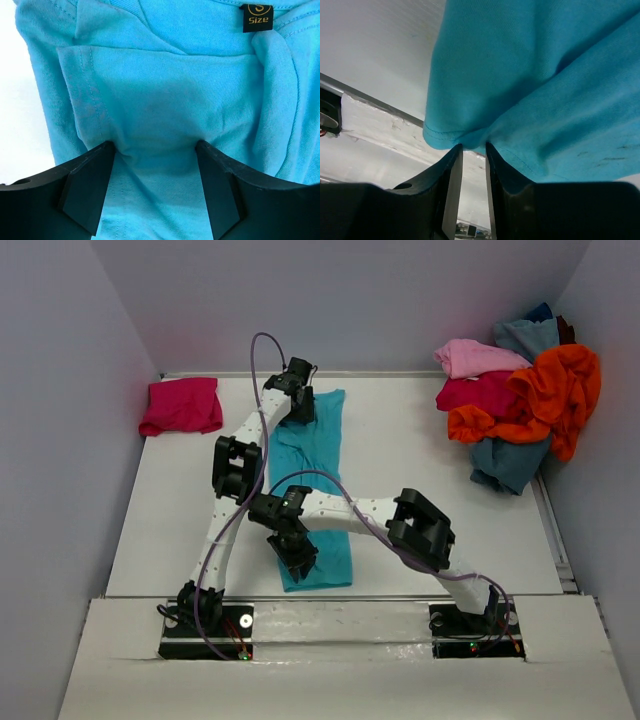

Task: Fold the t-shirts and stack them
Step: Fold the tshirt

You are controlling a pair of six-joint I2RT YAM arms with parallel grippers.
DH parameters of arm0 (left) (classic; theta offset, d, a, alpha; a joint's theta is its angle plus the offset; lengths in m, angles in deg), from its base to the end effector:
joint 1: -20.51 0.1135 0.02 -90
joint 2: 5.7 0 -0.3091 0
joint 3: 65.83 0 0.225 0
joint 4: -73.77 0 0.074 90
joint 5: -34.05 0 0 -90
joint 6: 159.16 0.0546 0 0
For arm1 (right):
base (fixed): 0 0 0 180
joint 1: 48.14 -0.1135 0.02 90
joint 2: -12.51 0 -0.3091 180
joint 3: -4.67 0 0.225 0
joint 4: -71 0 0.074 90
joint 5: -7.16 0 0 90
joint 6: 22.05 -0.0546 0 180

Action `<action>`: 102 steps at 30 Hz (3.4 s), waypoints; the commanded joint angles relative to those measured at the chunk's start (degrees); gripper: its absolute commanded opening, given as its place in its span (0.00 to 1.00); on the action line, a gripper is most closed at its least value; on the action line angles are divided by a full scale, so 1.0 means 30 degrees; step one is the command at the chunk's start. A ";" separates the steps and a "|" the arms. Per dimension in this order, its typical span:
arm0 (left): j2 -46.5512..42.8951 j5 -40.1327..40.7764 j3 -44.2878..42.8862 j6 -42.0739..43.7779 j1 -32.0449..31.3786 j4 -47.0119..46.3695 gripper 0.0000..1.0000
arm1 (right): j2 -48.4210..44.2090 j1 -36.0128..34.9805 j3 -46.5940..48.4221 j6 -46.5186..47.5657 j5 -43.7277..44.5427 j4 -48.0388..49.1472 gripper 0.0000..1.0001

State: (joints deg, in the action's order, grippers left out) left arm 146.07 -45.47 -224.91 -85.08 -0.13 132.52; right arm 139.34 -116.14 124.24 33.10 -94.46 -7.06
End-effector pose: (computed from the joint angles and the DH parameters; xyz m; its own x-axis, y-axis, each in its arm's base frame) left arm 0.5604 -0.2005 0.1885 -0.7697 0.0017 -0.6384 0.0306 0.9989 -0.0342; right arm 0.1542 0.4110 0.2054 -0.8289 -0.5574 0.0478 -0.5370 0.8167 0.2114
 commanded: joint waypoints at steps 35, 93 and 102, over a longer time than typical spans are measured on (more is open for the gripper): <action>0.0506 0.0139 0.0820 0.0298 0.0524 0.0541 0.80 | -0.2432 -0.1442 0.0427 0.0395 -0.0815 -0.2252 0.07; -1.0474 -0.0065 0.8370 -0.1282 -0.0207 -0.1038 0.93 | -1.0281 0.6029 -1.1610 -0.3148 0.1824 0.6739 0.81; -1.8296 -0.2347 1.9851 -0.4005 -0.0414 -0.3791 0.93 | -1.1073 0.6380 -1.4451 -0.4583 -0.0960 1.0225 0.80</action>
State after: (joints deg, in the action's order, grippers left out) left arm 101.15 -48.14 -177.00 -91.58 -1.44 125.72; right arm 108.21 -97.30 84.35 21.87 -92.54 15.87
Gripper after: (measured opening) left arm 0.931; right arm 0.808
